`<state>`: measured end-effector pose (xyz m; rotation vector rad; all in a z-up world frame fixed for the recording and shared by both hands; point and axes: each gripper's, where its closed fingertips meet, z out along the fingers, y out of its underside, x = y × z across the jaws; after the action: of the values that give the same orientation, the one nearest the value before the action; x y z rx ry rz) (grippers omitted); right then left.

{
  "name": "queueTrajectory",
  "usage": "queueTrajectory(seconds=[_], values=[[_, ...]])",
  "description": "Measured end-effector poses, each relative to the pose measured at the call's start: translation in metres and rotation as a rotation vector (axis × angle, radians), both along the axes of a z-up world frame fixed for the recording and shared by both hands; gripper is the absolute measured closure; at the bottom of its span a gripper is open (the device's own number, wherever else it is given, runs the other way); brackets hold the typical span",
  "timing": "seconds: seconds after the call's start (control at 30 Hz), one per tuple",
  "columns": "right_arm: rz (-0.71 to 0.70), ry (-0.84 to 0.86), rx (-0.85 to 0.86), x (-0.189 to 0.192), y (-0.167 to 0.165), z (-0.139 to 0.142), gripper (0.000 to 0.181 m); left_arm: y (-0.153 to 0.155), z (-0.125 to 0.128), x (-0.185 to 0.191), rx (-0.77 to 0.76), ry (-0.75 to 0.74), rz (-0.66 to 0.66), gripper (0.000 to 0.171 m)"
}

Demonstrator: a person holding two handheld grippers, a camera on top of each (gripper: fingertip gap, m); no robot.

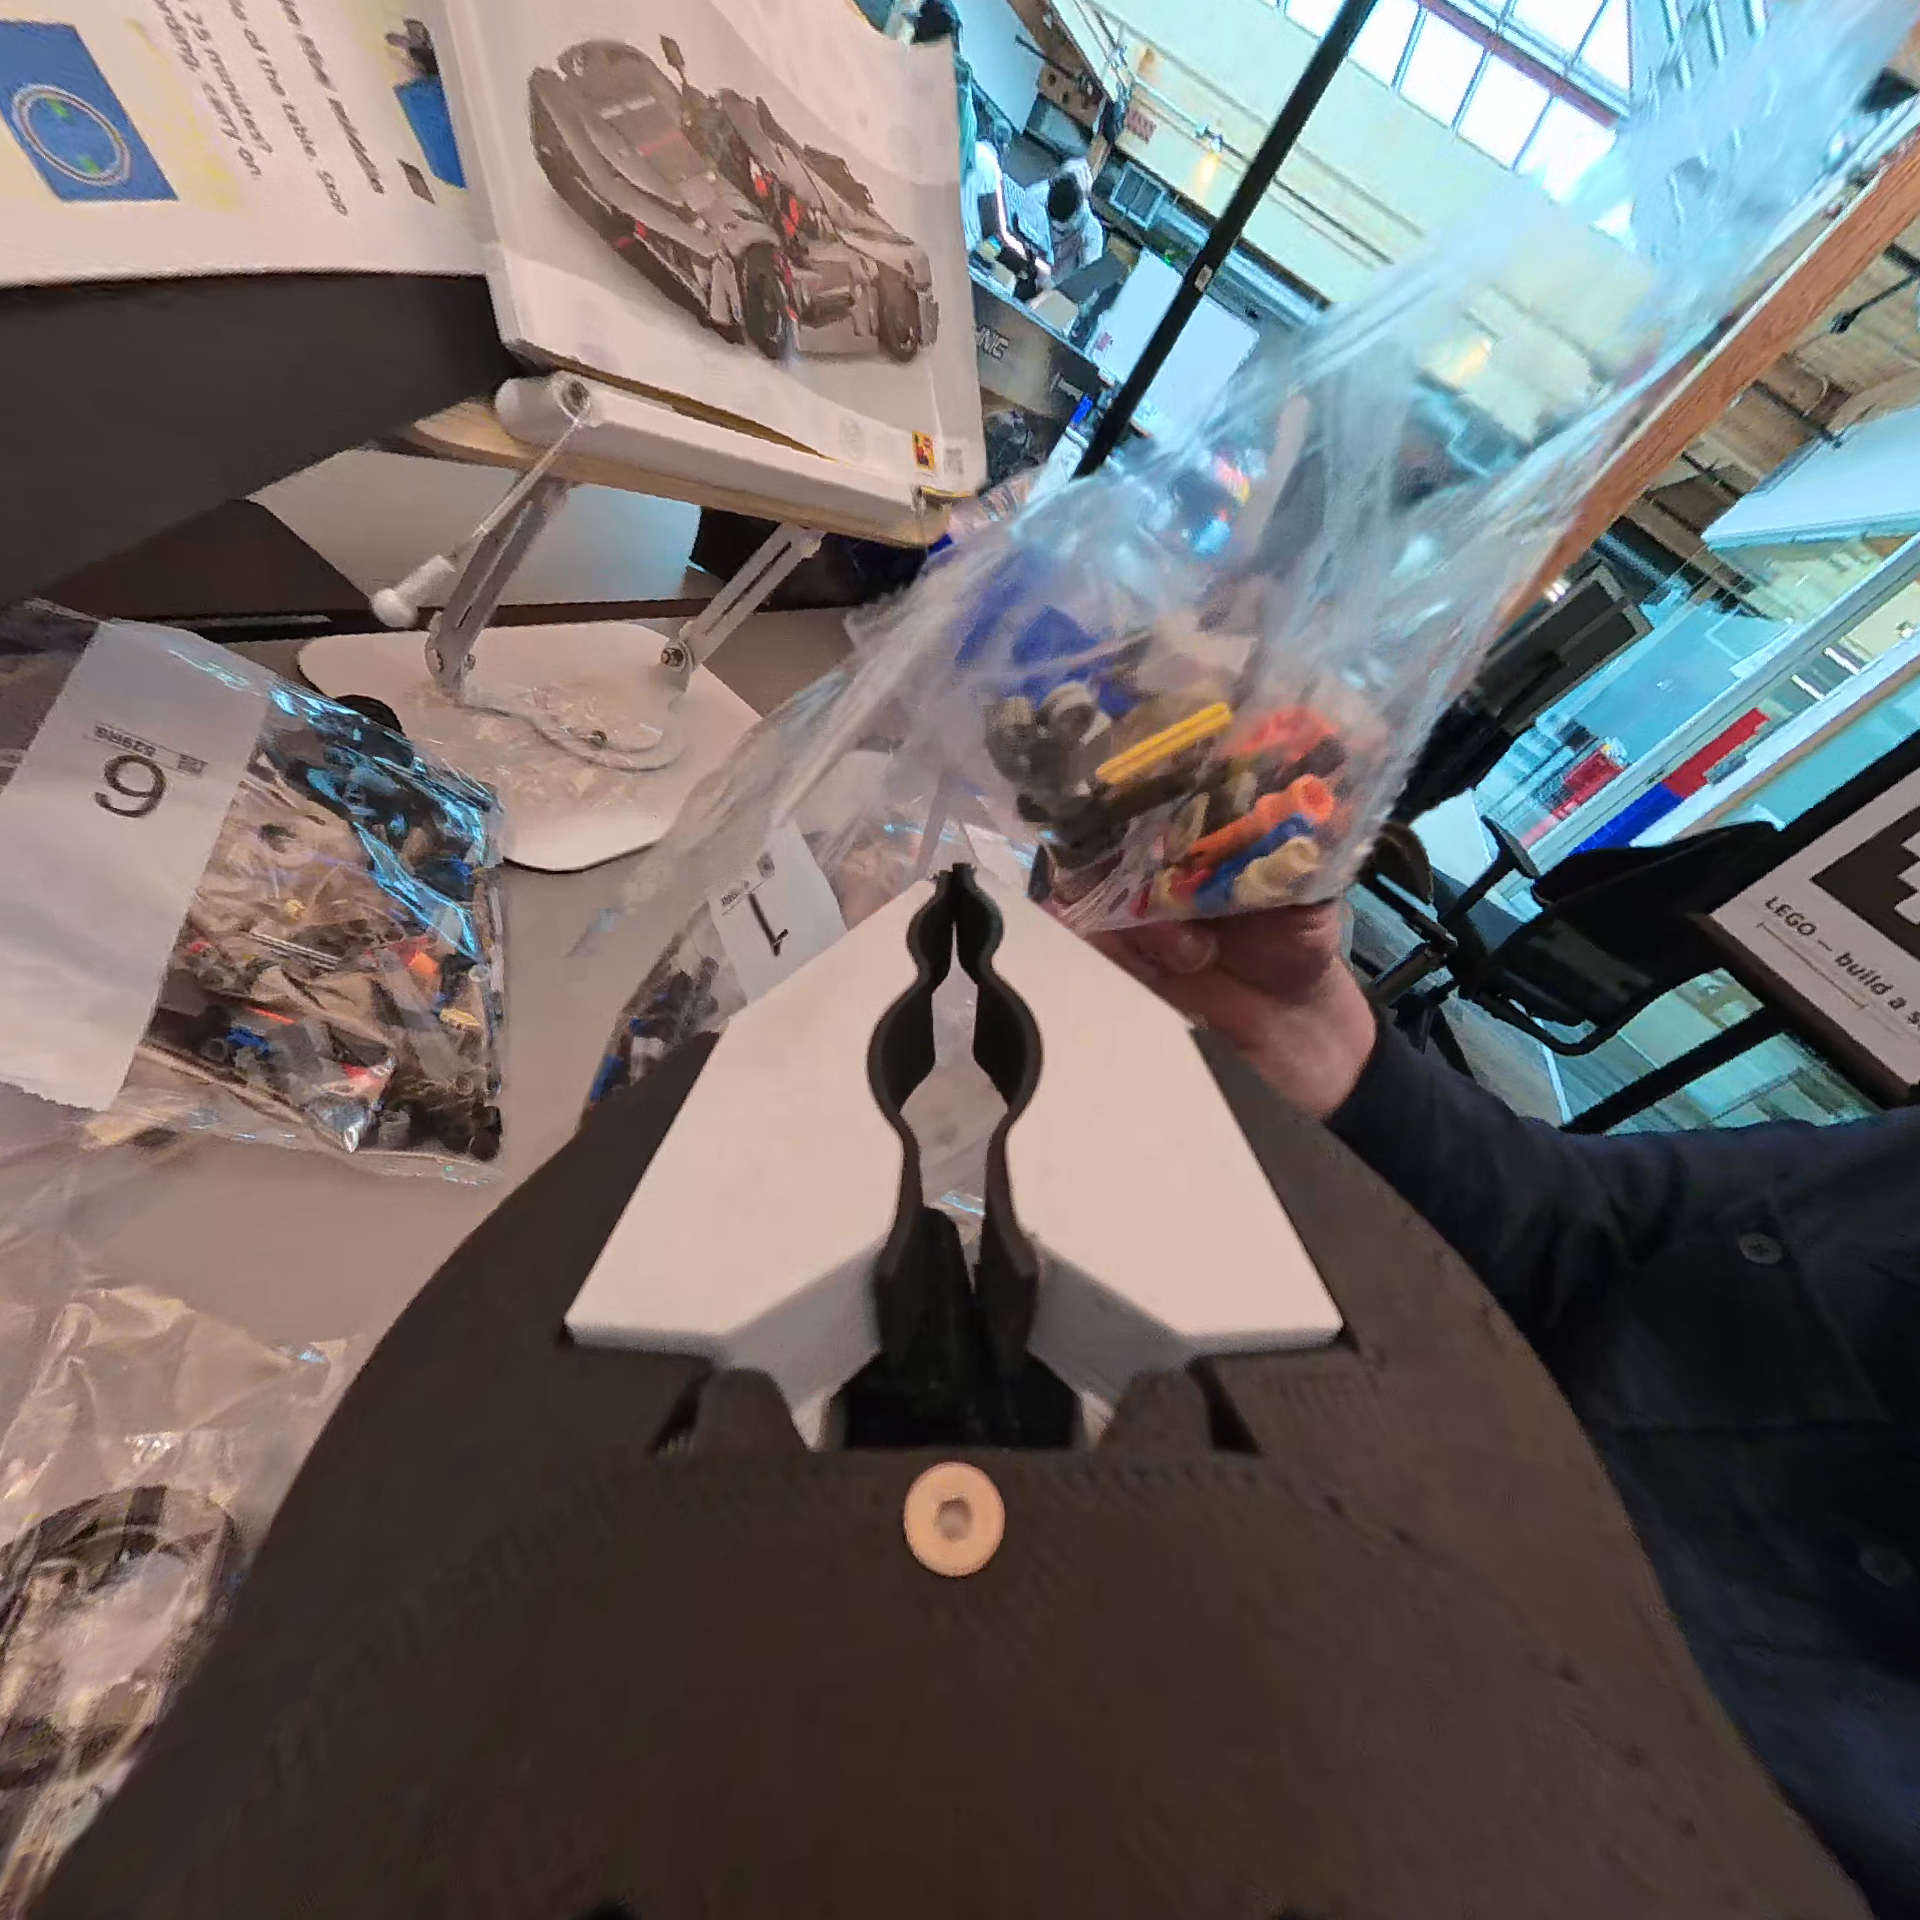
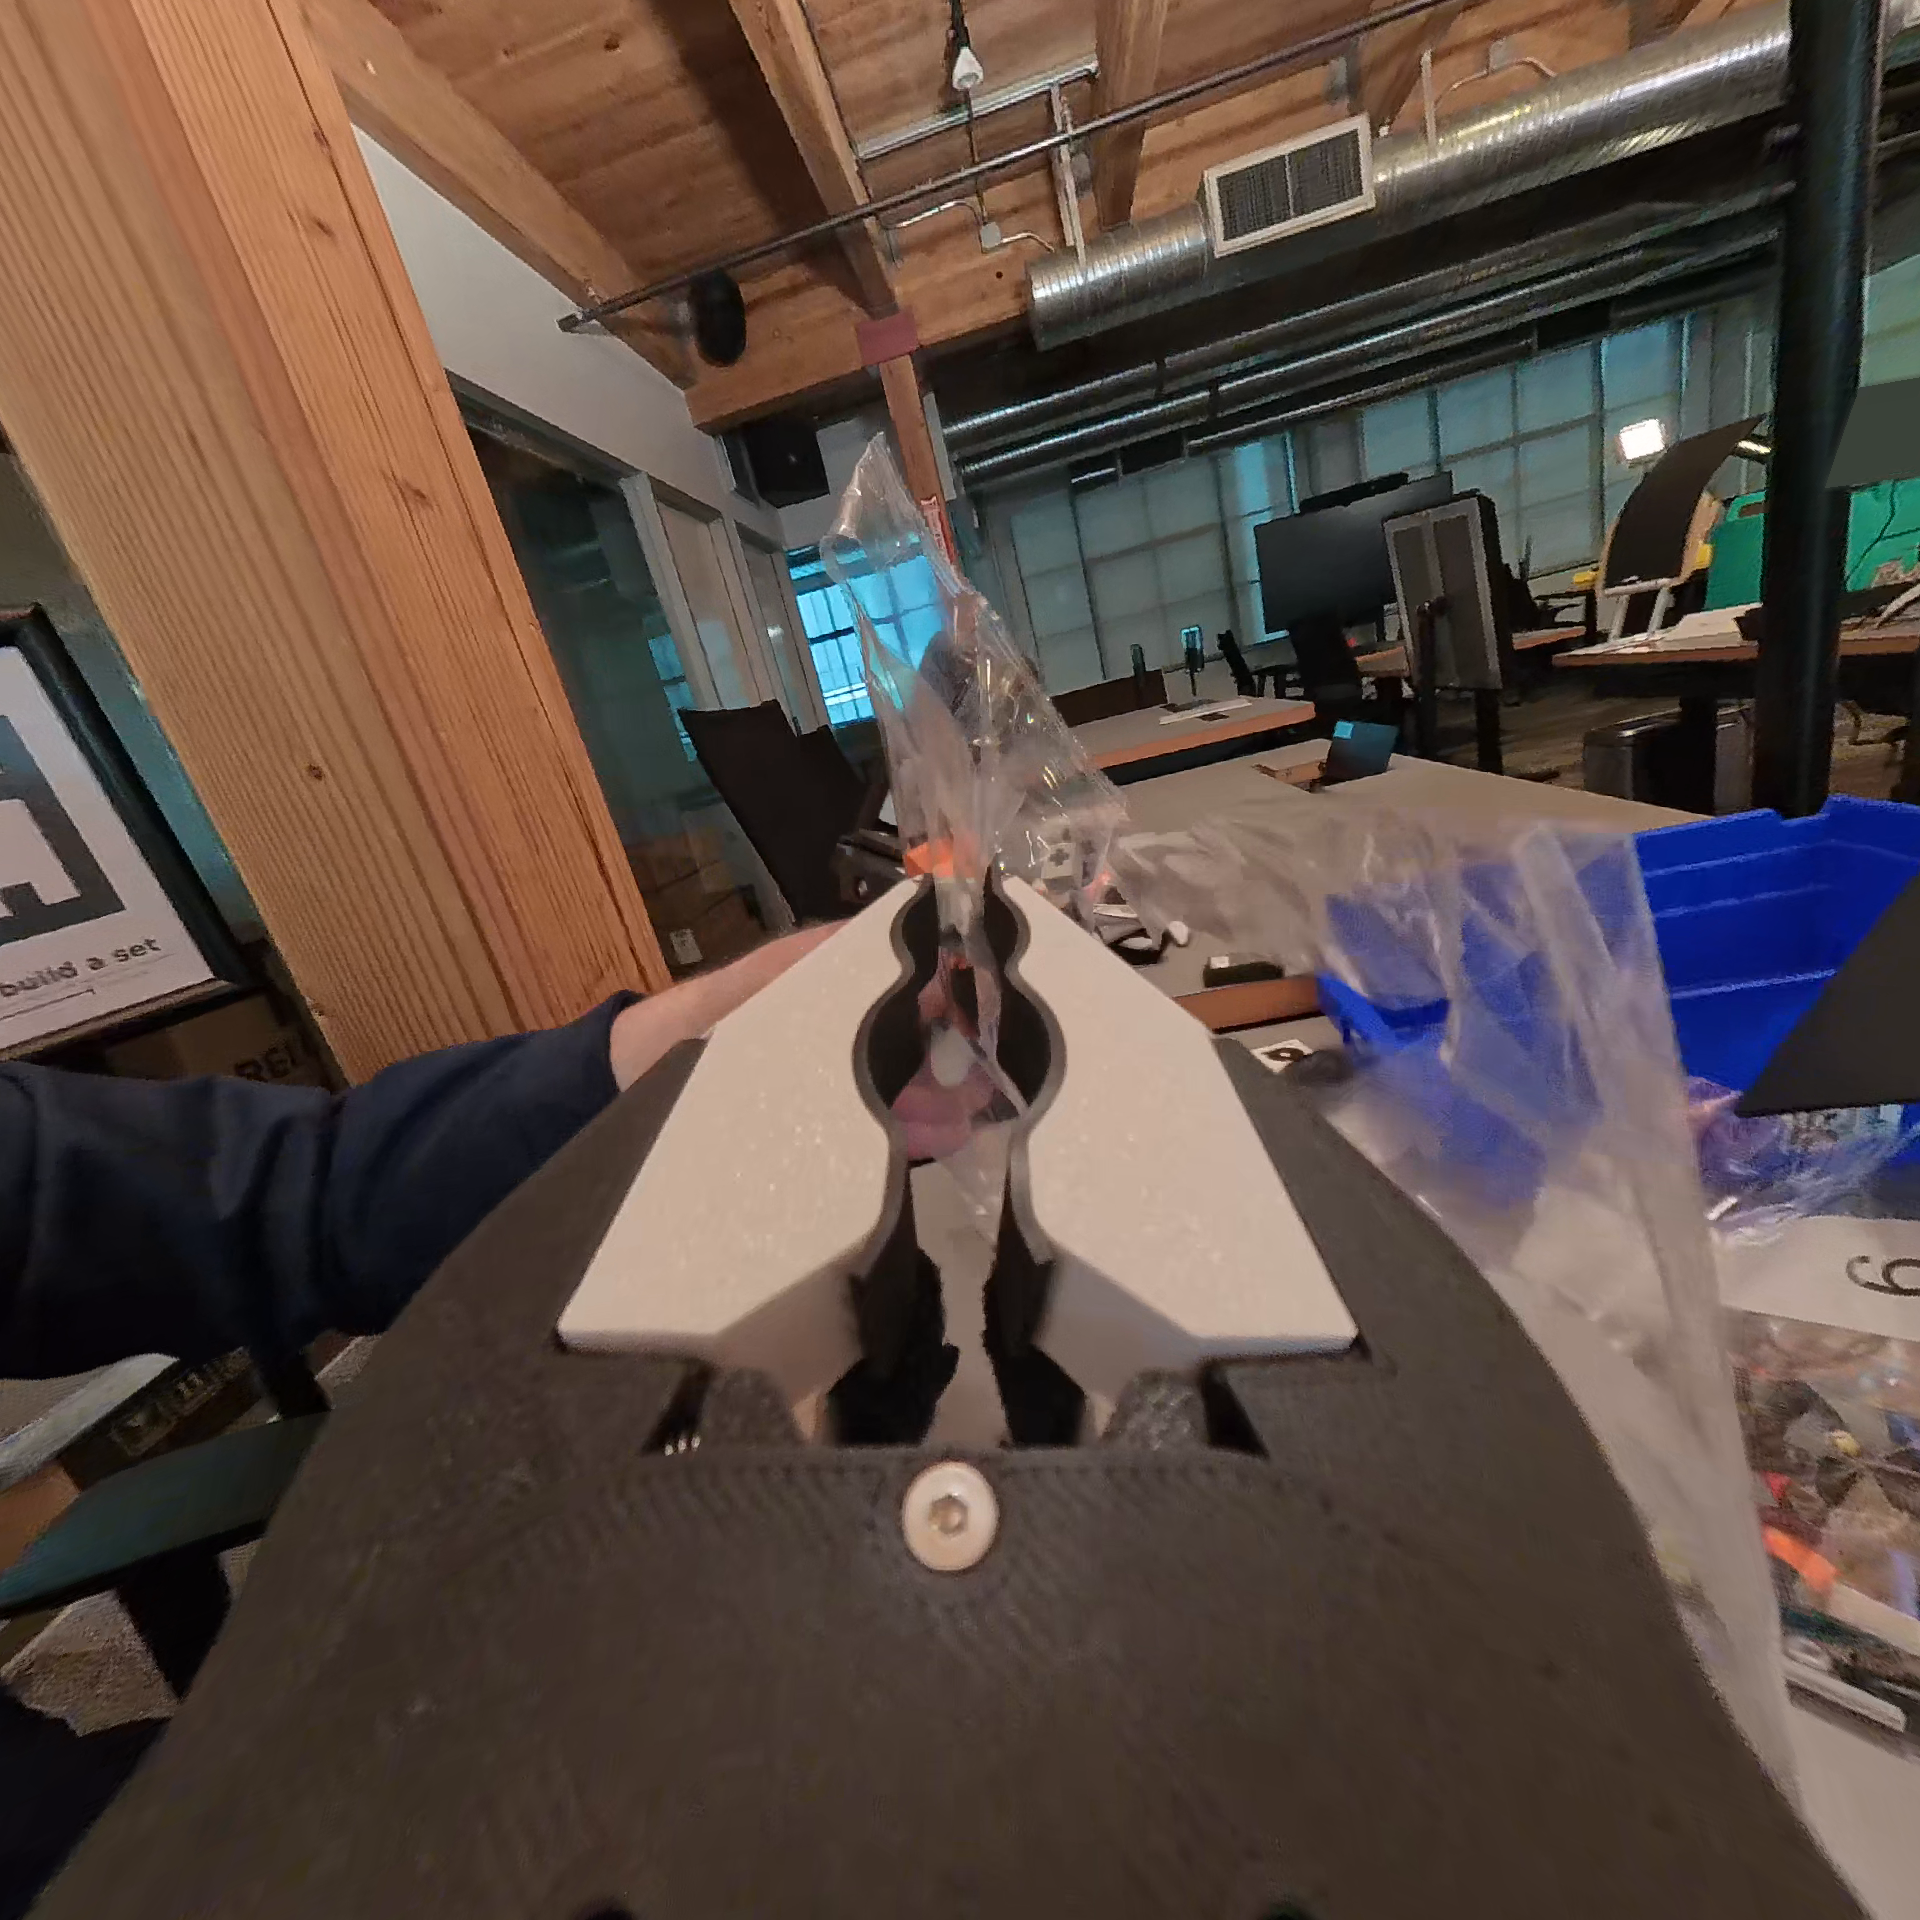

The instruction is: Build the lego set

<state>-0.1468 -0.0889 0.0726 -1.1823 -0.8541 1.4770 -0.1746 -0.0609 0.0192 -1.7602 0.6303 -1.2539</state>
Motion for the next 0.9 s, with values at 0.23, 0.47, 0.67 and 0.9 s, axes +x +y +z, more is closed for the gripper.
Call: queueTrajectory(seconds=[0.23,0.47,0.67,0.9], values=[[-0.113,-0.113,0.033,-0.003,0.021,-0.023,0.176,0.011,0.005,-0.015,-0.007,-0.04,0.037,0.171],[-0.164,-0.115,0.064,0.0,0.031,-0.007,0.175,0.014,0.007,-0.015,-0.001,-0.034,0.04,0.171],[-0.124,-0.199,0.152,-0.005,0.029,-0.021,0.176,0.02,0.006,-0.021,0.013,-0.02,0.077,0.171],[-0.047,-0.265,0.249,0.016,0.026,-0.025,0.176,0.028,0.008,-0.027,0.033,-0.002,0.109,0.171]])
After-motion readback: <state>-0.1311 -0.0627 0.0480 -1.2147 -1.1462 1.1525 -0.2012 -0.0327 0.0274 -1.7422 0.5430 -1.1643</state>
